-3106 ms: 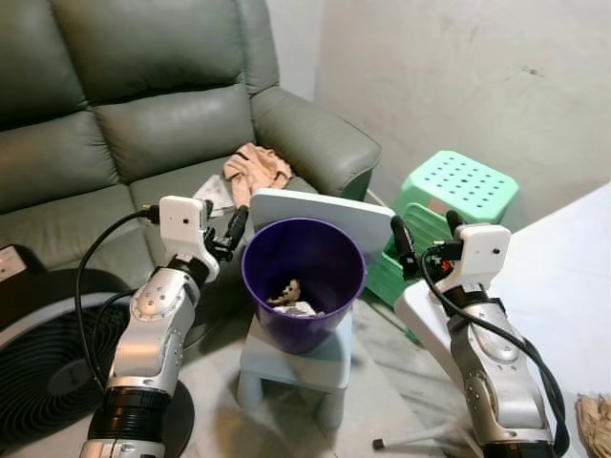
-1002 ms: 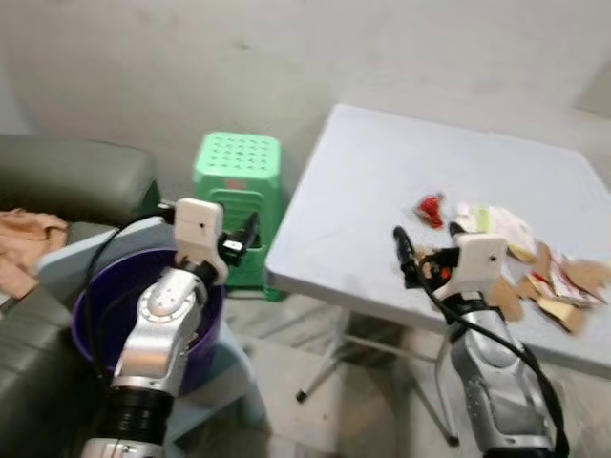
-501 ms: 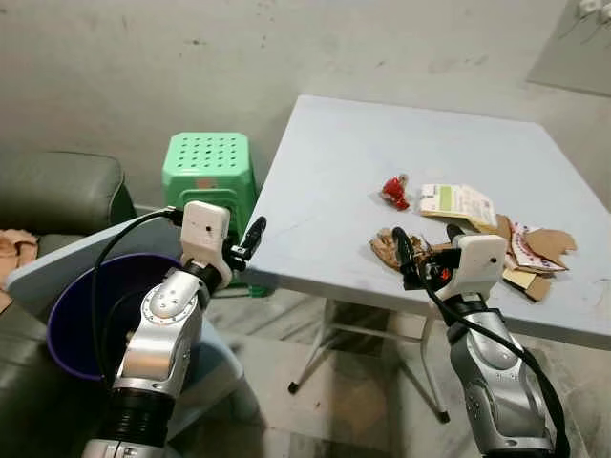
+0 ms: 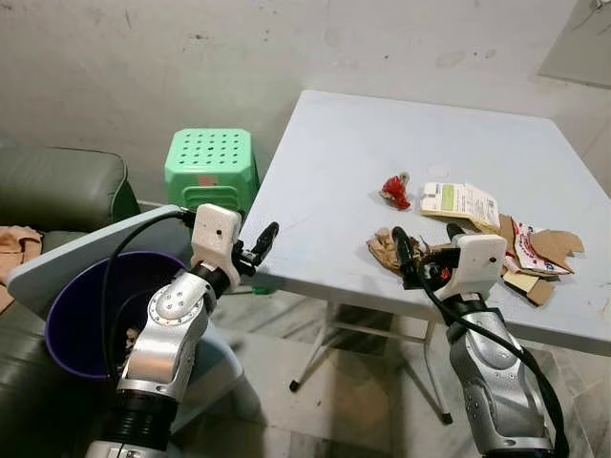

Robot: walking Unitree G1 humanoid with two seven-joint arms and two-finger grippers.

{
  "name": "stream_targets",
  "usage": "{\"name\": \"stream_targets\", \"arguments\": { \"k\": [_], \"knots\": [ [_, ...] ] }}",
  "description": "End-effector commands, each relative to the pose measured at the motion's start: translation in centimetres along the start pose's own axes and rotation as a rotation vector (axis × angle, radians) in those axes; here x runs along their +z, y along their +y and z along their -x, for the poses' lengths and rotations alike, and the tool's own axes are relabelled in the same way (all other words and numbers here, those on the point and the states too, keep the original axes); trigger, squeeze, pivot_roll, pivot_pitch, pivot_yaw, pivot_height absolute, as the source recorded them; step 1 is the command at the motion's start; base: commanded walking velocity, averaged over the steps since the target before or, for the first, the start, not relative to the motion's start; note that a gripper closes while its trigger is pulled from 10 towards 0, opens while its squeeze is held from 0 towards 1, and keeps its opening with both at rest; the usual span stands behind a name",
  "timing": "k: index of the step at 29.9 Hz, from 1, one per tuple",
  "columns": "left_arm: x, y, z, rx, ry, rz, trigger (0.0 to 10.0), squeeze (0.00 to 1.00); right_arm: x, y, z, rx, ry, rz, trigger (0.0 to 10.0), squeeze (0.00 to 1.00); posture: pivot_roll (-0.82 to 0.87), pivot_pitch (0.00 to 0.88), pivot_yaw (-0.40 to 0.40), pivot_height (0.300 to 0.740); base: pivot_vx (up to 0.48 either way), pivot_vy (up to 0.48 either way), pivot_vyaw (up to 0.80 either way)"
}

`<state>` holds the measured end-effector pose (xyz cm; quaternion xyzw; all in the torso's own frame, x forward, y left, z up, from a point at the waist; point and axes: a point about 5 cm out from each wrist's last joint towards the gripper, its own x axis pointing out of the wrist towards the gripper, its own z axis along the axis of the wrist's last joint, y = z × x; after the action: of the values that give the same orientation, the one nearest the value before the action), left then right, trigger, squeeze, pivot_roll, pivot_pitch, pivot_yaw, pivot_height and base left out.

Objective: Picking trash to rubbish bin

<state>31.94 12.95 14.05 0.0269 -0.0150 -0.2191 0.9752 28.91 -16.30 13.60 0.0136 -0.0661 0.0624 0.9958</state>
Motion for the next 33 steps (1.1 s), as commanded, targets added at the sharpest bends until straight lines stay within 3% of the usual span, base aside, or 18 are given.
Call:
{"name": "stream_targets", "arguments": {
  "k": [1,29,33],
  "knots": [
    [0.59,-0.31,-0.08,-0.024,-0.021,-0.019,10.0,0.0,0.41,-0.02,-0.14,0.006,-0.018,0.01,10.0,0.0,-0.04,0.061,-0.042,0.74,0.326,0.0,0.0],
    [0.18,-0.81,-0.15,-0.048,0.005,-0.043,10.0,0.0,0.31,0.14,0.13,0.019,-0.012,0.016,10.0,0.0,-0.04,0.058,-0.045,0.74,0.334,0.0,0.0],
    [0.23,-1.13,-0.02,-0.067,-0.017,-0.03,10.0,0.0,0.33,0.15,0.17,0.018,-0.013,0.015,10.0,0.0,-0.05,0.061,-0.043,0.74,0.0,0.0,0.0]
  ]
}}
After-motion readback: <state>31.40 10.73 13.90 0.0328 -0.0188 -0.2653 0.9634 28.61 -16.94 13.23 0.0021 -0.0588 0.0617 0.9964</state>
